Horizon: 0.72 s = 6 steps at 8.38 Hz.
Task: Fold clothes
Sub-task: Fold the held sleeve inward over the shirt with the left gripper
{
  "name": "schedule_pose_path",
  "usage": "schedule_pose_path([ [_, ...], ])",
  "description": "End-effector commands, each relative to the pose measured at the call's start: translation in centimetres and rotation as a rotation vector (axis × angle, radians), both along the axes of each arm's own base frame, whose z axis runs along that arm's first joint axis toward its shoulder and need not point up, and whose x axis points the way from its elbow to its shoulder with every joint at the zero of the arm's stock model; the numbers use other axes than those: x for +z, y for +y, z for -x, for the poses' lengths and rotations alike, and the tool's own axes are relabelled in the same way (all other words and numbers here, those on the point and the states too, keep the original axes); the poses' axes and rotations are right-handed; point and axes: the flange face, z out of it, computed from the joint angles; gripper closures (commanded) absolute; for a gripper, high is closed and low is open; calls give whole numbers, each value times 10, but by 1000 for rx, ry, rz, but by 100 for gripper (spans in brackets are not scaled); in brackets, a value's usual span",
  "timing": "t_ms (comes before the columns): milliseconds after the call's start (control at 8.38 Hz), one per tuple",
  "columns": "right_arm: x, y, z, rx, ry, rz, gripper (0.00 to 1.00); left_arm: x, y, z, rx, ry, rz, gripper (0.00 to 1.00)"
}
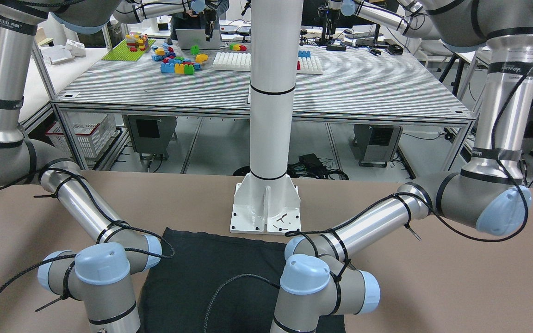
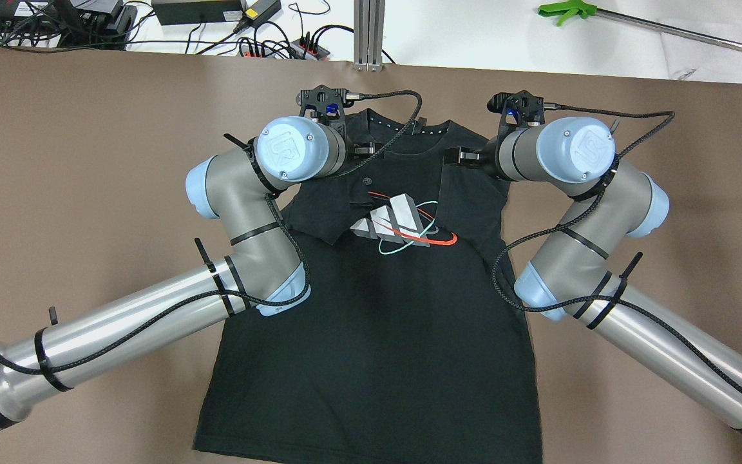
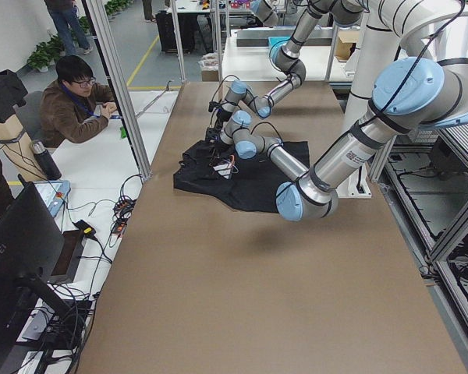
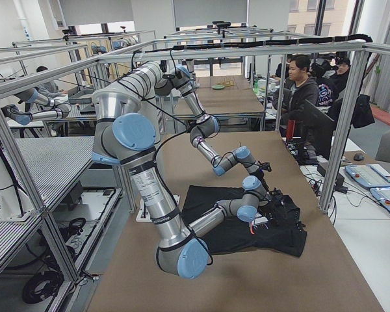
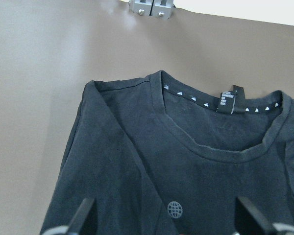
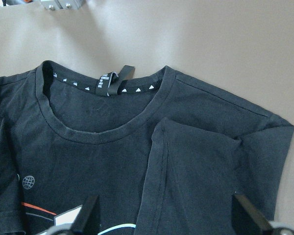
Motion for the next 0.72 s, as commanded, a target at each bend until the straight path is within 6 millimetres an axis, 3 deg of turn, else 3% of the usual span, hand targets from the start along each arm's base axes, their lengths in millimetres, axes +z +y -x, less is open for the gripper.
schedule_pose_path([
  [0,0,-1,-1,2,1,-2,6,41,-28,-2,-14,14,-27,0],
  [239,-1,-1,-1,2,-1,-2,6,42,-47,19,-24,-16,-54,0],
  [358,-1,-1,-1,4,-1,-2,6,52,-50,15,-28,-34,-46,0],
  [596,1,-1,-2,4,2,0,6,49,-61,7,-51,-46,-49,0],
])
